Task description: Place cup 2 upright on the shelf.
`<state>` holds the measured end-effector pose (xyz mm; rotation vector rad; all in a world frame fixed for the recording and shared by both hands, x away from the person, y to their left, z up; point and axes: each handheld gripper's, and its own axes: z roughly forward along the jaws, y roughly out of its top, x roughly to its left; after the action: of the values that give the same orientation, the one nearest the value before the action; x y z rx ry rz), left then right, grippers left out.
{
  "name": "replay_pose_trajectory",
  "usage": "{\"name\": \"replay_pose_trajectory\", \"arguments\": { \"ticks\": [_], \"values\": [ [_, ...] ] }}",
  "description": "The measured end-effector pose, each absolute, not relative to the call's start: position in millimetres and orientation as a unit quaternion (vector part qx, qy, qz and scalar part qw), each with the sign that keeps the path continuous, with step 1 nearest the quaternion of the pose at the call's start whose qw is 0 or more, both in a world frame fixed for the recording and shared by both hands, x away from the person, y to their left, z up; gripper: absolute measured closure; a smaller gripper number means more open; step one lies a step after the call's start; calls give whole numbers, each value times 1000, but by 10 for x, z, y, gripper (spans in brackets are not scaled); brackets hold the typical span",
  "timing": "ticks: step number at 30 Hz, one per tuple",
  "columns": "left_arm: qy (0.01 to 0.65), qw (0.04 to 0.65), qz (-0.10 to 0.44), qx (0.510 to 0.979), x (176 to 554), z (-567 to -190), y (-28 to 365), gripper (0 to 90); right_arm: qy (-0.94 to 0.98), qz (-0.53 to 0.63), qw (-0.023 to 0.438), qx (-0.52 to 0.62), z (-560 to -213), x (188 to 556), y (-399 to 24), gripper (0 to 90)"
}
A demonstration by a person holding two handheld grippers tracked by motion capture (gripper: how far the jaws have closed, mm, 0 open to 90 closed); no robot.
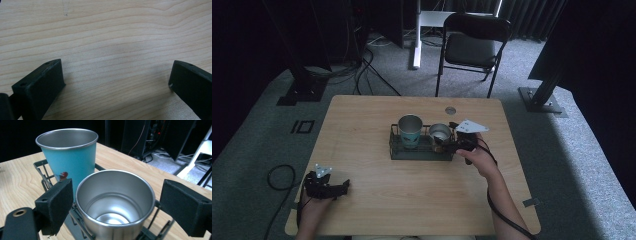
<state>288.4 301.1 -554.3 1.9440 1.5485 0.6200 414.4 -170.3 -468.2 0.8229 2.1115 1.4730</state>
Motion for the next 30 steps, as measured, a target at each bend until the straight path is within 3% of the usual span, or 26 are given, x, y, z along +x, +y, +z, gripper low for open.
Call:
{"name": "replay_pose_trajectory", "arguments": {
  "ticks": [30],
  "values": [
    [579,286,232,727,2884,-5543,3011,4,751,528,232,321,-4687,3906,-2172,116]
  ]
}}
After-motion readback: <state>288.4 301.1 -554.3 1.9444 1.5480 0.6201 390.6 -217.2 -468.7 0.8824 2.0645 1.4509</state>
